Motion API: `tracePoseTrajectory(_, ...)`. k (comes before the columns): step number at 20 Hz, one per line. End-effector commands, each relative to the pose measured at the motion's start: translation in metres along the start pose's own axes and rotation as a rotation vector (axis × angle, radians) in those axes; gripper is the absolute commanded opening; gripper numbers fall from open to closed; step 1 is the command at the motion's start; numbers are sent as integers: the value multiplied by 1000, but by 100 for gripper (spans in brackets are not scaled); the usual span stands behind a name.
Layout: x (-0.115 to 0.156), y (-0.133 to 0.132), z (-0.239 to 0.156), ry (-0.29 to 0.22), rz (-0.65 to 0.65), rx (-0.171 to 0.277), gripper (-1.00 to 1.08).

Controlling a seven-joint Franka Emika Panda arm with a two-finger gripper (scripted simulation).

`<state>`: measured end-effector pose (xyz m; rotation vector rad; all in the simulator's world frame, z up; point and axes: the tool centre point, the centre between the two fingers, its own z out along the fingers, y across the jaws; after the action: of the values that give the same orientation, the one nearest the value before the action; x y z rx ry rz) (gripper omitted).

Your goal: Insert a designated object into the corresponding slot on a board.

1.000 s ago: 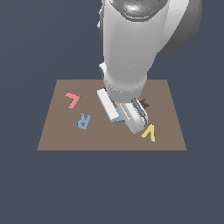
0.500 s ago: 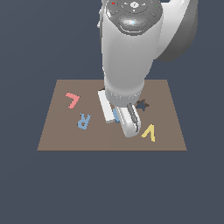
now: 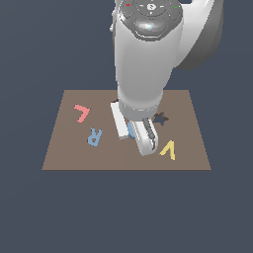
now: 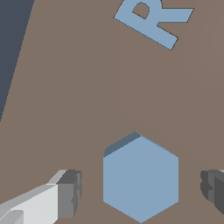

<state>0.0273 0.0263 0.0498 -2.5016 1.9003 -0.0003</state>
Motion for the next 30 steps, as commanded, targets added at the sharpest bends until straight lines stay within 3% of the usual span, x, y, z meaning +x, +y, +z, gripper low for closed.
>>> tracePoseTrajectory(1, 0, 0, 2, 0, 0, 0, 100)
tracePoseTrajectory(9, 0, 1, 20, 0, -1, 0, 100)
tracePoseTrajectory(10, 0, 1, 20, 0, -1, 0, -100)
tracePoseTrajectory(30, 0, 4, 16, 0, -16, -1, -100)
